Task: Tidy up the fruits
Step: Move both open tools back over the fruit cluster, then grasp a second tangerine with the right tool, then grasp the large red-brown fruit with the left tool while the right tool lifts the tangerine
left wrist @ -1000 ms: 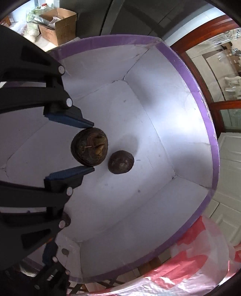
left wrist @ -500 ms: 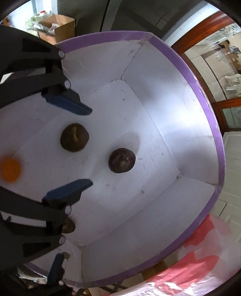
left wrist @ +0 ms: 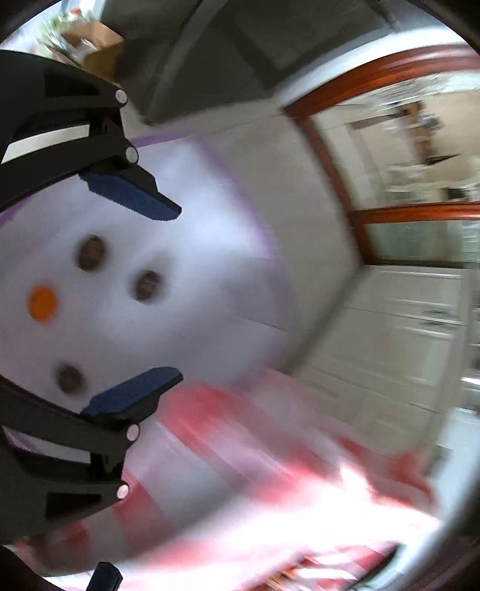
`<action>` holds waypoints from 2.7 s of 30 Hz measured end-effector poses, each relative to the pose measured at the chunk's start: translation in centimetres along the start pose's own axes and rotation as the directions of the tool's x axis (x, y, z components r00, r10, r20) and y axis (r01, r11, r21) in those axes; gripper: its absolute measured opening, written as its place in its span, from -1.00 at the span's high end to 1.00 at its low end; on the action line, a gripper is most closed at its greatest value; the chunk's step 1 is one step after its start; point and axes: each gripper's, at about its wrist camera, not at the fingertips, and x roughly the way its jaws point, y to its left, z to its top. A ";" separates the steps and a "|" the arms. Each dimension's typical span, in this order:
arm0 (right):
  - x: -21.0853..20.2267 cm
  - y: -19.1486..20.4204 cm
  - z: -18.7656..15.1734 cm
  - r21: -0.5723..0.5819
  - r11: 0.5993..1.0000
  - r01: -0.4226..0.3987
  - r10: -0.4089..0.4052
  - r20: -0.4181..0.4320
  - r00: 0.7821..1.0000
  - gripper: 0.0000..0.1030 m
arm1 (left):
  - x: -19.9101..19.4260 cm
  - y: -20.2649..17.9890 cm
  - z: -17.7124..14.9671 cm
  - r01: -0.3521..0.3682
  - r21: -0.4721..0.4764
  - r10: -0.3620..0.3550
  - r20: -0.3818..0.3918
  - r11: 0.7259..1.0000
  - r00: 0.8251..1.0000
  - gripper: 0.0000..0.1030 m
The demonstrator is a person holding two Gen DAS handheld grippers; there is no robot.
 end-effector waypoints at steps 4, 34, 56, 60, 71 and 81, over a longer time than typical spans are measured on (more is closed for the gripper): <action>-8.7 -4.3 0.4 0.102 0.994 0.037 -0.060 0.234 0.970 -0.70 | -6.2 -4.8 3.8 0.102 0.021 -0.104 0.253 0.995 0.962 -0.97; -29.0 -44.5 -10.1 0.697 0.219 0.682 -0.847 -0.212 0.488 -0.51 | 7.2 -52.4 9.8 0.670 0.013 -0.670 0.046 0.742 0.741 -0.97; -25.2 -52.3 -5.1 0.644 0.345 0.683 -0.783 -0.204 0.588 0.24 | 8.4 -52.4 10.0 0.696 0.032 -0.696 -0.012 0.717 0.718 -0.97; -24.8 -49.3 -5.8 0.702 0.391 0.595 -0.756 -0.124 0.643 0.24 | 8.0 -53.2 9.6 0.690 0.092 -0.690 -0.032 0.718 0.723 -0.97; -28.7 -47.3 -11.2 0.896 0.231 0.379 -0.829 -0.023 0.559 0.24 | 5.5 -57.6 6.4 0.673 0.365 -0.676 -0.141 0.643 0.723 -0.97; -29.5 -47.6 -10.8 0.903 0.235 0.360 -0.829 -0.007 0.560 0.24 | 6.4 -61.0 6.0 0.594 0.355 -0.586 -0.141 0.722 0.798 -0.96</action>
